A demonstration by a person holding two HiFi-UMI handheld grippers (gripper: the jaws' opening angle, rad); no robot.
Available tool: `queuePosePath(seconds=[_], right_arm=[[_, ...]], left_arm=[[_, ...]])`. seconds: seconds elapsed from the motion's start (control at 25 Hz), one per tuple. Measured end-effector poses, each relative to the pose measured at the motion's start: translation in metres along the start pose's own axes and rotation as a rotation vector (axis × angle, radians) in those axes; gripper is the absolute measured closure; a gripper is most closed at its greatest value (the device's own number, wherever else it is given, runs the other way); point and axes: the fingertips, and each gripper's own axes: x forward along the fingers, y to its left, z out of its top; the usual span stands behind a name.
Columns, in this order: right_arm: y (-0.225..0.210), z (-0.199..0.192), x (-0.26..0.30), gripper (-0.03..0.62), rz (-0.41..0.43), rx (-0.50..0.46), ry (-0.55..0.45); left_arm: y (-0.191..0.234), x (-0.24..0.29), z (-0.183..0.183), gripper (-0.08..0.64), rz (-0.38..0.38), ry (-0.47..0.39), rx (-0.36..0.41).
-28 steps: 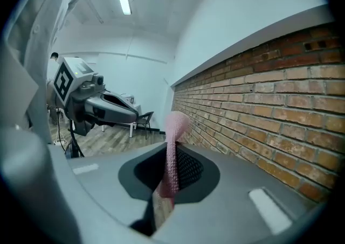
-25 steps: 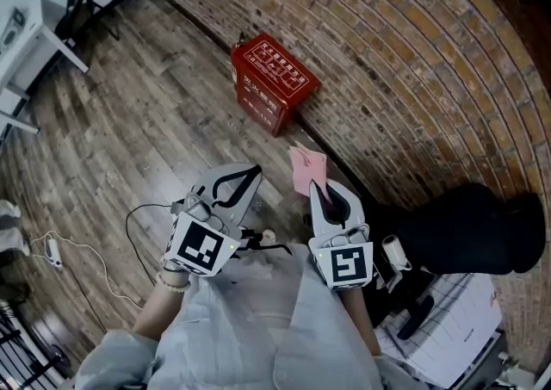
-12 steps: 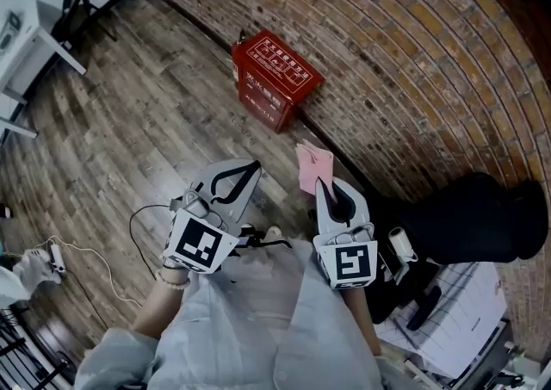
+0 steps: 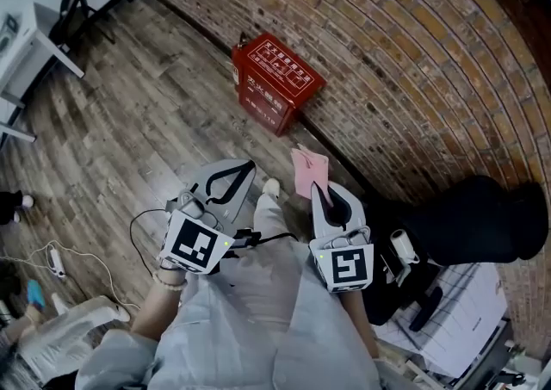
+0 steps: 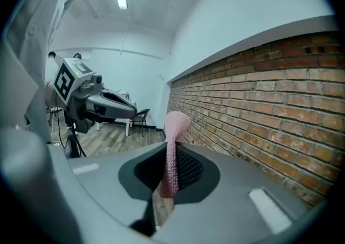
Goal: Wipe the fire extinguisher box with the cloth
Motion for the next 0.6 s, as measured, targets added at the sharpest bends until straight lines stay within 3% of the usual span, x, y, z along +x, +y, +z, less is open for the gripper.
queuePosePath(seconds=[0.44,0.6], right_arm=[[-0.05,0.005,0.083,0.565,0.07,0.008,-0.017],[-0.072,0.01,0.126,0.565,0.117,0.008,-0.013]], left_arm=[[0.055,0.062,-0.01,0.561,0.04,0.048,-0.004],[0.094,0.091,-0.009,0.561,0.096,0.061,-0.001]])
